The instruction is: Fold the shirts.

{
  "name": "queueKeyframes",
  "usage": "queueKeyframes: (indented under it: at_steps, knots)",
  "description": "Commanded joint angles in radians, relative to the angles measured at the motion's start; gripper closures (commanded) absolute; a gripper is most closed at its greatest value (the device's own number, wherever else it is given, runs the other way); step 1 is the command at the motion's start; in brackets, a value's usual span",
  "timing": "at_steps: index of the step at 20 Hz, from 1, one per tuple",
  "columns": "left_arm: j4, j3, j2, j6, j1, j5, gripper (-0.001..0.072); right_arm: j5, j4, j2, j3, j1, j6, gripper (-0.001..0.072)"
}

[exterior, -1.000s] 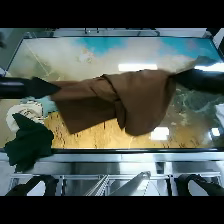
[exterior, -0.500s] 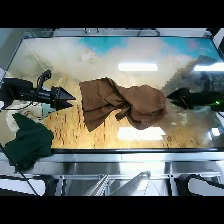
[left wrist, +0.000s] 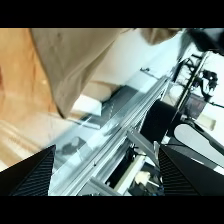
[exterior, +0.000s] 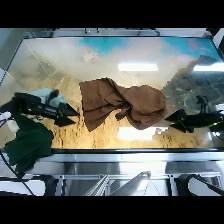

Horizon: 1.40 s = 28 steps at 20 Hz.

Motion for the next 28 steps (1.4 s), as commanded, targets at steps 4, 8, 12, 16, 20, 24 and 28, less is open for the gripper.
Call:
queueKeyframes:
  at_steps: [4, 8, 12, 16, 20, 24, 28]
  knots:
    - [0.029, -0.126, 0.003, -0.097, -0.170, -0.266, 0.0034, -0.044, 0.063, 0.012, -0.034, 0.117, -0.013, 0.0203]
    - [0.026, -0.079, 0.003, -0.121, -0.248, -0.386, 0.0035, -0.027, 0.076, 0.014, -0.034, 0.131, -0.013, 0.0202]
    - [0.028, -0.028, 0.003, -0.124, -0.311, -0.432, 0.0581, -0.013, 0.076, 0.014, -0.037, 0.131, -0.012, 0.0202]
    - [0.031, 0.019, 0.003, -0.124, -0.314, -0.422, 0.0686, -0.108, 0.076, -0.017, -0.061, 0.179, -0.007, 0.0203]
    - [0.037, 0.020, 0.003, -0.124, -0.314, -0.412, 0.0686, -0.234, 0.209, -0.151, -0.060, 0.306, -0.015, 0.0204]
    - [0.039, 0.020, 0.003, -0.122, -0.312, -0.417, 0.0686, -0.267, 0.489, -0.251, -0.059, 0.419, -0.191, 0.0437]
    - [-0.001, 0.035, 0.024, -0.080, -0.256, -0.320, 0.0689, -0.100, 0.669, -0.179, -0.057, 0.404, -0.352, 0.0693]
